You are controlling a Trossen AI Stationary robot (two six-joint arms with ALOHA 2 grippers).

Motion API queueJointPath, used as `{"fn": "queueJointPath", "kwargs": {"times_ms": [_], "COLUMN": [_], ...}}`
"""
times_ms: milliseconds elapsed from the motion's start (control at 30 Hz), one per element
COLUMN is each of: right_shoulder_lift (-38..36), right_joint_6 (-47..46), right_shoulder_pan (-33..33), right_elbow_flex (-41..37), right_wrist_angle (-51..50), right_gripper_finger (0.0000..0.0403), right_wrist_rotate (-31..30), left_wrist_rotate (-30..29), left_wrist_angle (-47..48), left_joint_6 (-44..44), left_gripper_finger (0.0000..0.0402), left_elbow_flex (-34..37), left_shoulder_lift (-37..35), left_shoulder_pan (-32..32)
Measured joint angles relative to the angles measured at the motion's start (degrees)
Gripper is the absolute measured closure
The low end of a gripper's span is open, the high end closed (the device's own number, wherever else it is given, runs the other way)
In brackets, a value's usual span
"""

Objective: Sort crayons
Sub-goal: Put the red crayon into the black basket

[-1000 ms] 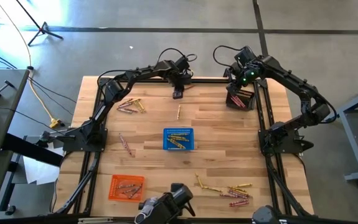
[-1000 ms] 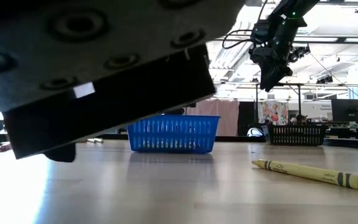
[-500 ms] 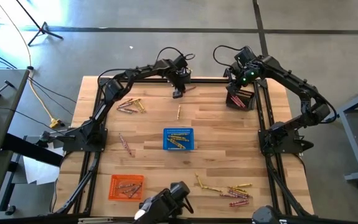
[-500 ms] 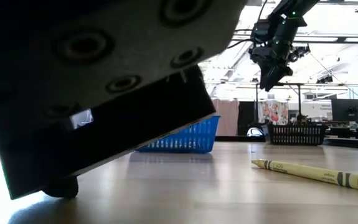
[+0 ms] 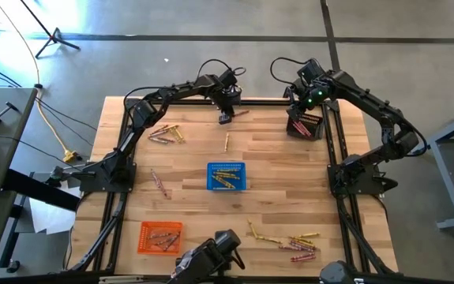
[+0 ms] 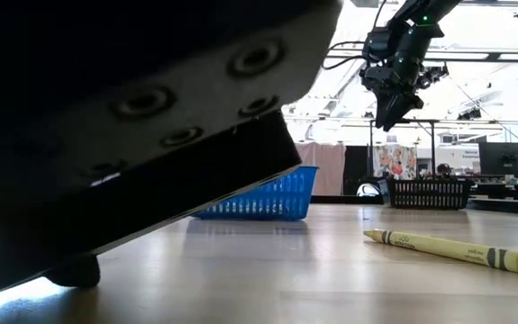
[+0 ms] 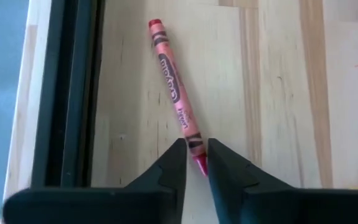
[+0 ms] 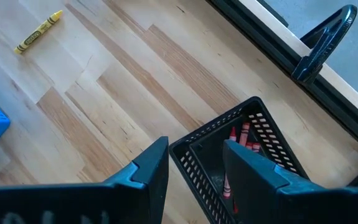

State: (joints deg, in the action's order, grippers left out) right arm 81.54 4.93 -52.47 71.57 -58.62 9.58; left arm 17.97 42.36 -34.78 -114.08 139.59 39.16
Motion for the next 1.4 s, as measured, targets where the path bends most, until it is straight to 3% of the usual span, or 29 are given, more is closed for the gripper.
{"fn": "queueJointPath", "kwargs": {"times_ms": [167,500,1100,1400], "right_shoulder_lift": [0.00,0.00,0.00,0.00], "right_joint_6": [0.00,0.00,0.00,0.00], "right_shoulder_pan": [0.00,0.00,0.00,0.00], "right_elbow_flex": [0.00,0.00,0.00,0.00], "right_wrist_angle": [-0.01,-0.01,0.22,1.15], "right_gripper_finger": [0.0265,0.0265,0.0265,0.0265], "right_wrist_rotate": [0.00,0.00,0.02,0.01], "left_wrist_rotate": [-0.81,-1.47,0.72,-1.85], "left_wrist_angle": [0.07,0.38,-0.44,0.80], "left_joint_6": [1.12,1.30,-4.75,0.45], "left_gripper_finger": [0.0385,0.0387,0.0320,0.0316], "left_elbow_flex": [0.00,-0.02,-0.02,-0.02], "left_shoulder_lift": [0.00,-0.04,-0.04,-0.04], "left_shoulder_pan": [-0.02,-0.04,-0.07,-0.04]}}
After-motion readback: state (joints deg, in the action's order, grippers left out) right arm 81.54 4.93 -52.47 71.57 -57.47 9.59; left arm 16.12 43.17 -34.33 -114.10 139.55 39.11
